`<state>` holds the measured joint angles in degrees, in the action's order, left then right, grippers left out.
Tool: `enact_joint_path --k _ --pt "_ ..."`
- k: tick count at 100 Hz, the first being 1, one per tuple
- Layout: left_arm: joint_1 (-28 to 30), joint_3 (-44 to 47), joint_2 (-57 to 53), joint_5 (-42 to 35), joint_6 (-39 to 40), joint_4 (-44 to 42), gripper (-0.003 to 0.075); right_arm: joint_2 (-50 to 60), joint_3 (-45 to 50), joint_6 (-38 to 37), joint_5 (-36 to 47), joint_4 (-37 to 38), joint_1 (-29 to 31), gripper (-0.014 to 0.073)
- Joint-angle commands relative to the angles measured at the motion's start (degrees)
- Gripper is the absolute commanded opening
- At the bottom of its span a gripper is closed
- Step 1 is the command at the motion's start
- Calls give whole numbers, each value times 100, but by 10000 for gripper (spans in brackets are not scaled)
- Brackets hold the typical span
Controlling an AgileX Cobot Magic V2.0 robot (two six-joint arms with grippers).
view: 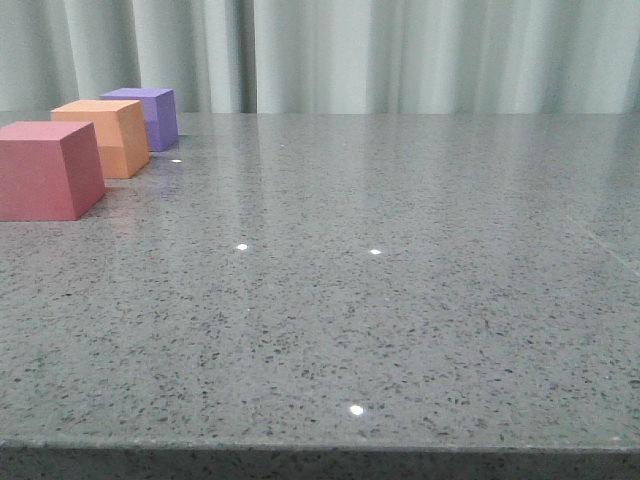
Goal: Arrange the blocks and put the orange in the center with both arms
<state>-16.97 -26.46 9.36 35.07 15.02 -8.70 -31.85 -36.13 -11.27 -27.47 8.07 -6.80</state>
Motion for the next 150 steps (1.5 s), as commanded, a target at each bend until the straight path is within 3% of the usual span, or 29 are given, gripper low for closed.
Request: enact_joint_path --k 1,30,42,57,71,150 --pt "39 -36 53 -606 -3 -18 -20 -3 -152 10 451 51 46 -69" --pt "699 1336 -278 -3028 -3 151 -20 -3 -152 10 451 51 46 -69" --pt "953 1948 -666 -3507 -3 282 -20 -3 -152 10 451 51 46 -69" --pt "1169 2512 -1189 -3507 -3 282 -20 -3 -152 10 451 51 46 -69" --pt "1329 2912 -1158 -4033 -3 282 -20 -3 -152 10 441 51 46 -69" --pt "1399 2900 -1158 -4015 -3 282 -20 -3 -152 10 442 51 46 -69"
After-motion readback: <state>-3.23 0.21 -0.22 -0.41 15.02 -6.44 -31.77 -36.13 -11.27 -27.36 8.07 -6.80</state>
